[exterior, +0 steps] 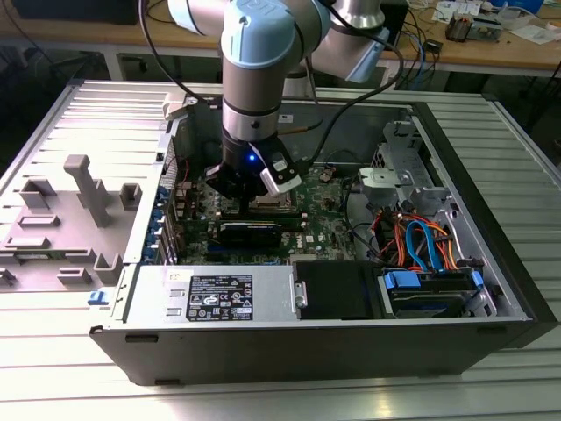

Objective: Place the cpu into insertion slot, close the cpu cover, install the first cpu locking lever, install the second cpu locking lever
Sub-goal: 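Install the second cpu locking lever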

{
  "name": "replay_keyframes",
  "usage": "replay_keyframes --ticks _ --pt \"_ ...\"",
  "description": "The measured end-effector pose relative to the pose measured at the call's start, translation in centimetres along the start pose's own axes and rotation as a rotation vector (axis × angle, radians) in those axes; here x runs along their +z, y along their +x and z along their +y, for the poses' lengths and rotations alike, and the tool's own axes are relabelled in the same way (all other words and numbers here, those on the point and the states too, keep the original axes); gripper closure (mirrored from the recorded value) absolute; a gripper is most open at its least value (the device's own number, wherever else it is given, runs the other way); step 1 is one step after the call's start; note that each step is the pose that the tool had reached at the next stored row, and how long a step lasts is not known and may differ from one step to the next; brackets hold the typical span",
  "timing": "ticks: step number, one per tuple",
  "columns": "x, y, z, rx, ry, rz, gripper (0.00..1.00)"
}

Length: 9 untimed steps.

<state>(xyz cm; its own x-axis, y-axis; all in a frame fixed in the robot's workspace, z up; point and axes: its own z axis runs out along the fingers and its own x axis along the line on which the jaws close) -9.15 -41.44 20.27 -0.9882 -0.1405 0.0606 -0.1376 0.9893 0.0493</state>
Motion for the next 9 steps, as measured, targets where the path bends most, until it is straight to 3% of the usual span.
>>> replay_keyframes --ticks 2,6,9 --pt "0.02 0.0 0.0 0.0 0.0063 0.0011 0.89" --pt "-0.11 0.0 0.02 0.0 0.0059 0.0005 0.89" --pt "-1.01 0.05 0.11 0.0 0.0062 0.0009 0.89"
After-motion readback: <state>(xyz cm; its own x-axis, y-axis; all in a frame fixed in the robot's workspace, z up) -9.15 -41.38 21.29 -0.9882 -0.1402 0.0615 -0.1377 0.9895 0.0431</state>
